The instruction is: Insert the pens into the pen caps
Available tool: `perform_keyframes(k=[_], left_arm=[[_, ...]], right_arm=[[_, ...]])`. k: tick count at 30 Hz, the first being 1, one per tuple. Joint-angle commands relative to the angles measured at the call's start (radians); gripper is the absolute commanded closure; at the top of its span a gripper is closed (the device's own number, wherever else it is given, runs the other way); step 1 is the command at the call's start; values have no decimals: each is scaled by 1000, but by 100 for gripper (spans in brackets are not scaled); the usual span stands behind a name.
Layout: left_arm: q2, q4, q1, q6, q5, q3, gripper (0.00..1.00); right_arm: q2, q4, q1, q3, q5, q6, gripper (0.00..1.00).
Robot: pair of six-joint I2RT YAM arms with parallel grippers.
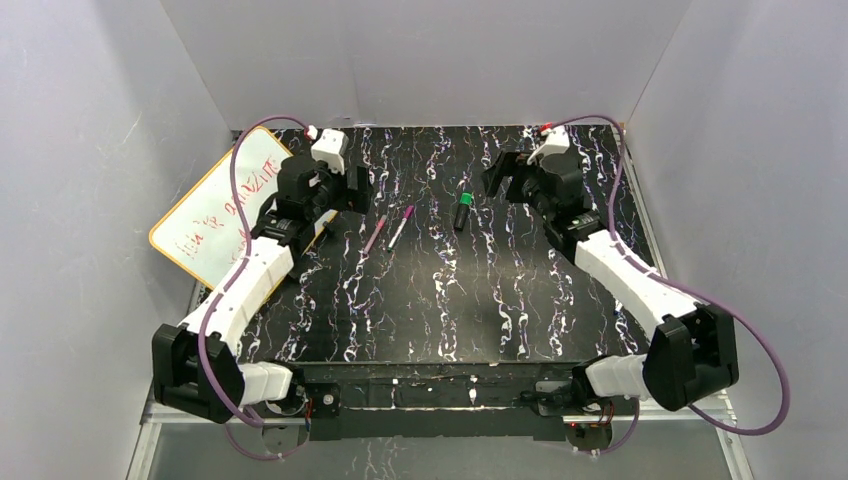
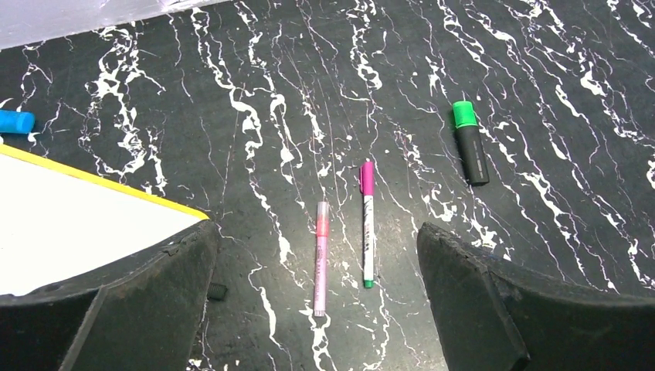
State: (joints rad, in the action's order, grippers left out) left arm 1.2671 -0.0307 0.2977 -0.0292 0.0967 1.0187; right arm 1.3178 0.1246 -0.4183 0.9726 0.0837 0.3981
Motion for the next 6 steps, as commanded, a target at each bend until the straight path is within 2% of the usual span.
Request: perform_keyframes(k=[1, 6], left_arm=[[-46, -8, -8, -2, 27, 6, 2], [-51, -3, -8, -1, 28, 4, 2]], right_arm=[[-32, 0, 10, 49, 65, -24, 3], [-52, 15, 10, 47, 83, -18, 1]])
